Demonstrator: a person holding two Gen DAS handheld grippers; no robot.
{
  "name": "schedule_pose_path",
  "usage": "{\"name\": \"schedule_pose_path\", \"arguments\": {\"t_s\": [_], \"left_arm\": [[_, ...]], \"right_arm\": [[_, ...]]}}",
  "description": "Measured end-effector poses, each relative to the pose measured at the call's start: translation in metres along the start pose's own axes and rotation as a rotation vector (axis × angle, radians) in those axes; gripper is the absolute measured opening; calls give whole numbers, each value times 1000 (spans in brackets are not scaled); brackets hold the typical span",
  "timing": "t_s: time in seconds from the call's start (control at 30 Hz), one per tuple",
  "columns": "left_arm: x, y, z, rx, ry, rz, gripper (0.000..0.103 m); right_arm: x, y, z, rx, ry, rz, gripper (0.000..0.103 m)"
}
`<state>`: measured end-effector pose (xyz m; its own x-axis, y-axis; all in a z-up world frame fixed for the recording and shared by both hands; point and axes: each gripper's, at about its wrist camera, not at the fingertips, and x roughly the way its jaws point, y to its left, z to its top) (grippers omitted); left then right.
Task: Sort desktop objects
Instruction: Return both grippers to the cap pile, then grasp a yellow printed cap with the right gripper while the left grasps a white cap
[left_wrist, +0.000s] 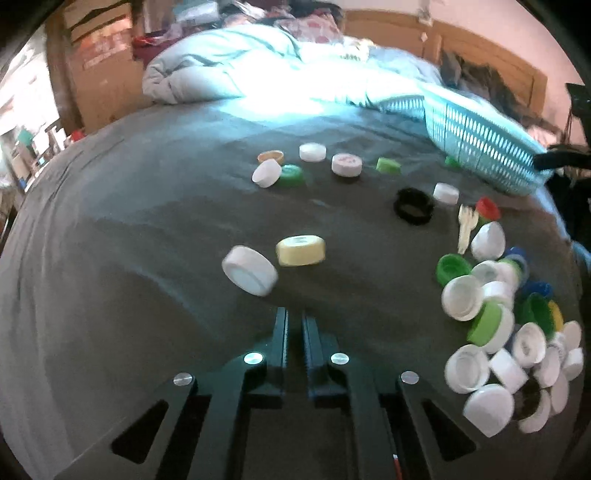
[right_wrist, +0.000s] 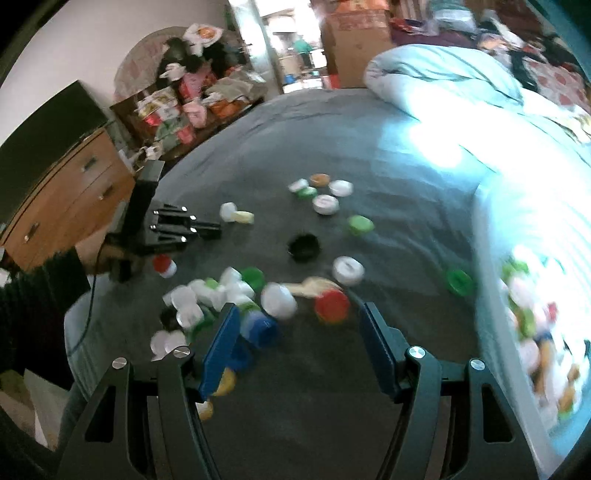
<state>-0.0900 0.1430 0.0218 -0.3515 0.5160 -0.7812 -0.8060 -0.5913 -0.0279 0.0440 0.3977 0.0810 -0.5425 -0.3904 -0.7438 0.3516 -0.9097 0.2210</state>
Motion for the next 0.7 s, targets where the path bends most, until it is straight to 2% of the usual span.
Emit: {"name": "schedule_pose_path", "arguments": {"t_s": [0.1, 0.3, 0.43, 0.53, 0.6, 0.7], "left_arm": [[-8, 8, -7, -78, -52, 41, 6], [-25, 43, -18, -284, -148, 50, 9], [-21, 58, -22, -380, -148, 50, 30], [-16, 62, -21, -401, -136, 41, 32], [-15, 61, -20, -403, -135, 41, 39], [-14, 59, -19, -390, -134, 38, 50]], "right_arm": [[27, 15, 19, -51, 9, 31, 61], [93, 42, 65, -167, 81, 90, 61], [152, 56, 86, -231, 190, 97, 61], [187, 63, 89, -264, 245, 88, 61], [204, 69, 87, -283, 272, 80, 60], [216, 67, 84, -267, 292, 65, 47]]}}
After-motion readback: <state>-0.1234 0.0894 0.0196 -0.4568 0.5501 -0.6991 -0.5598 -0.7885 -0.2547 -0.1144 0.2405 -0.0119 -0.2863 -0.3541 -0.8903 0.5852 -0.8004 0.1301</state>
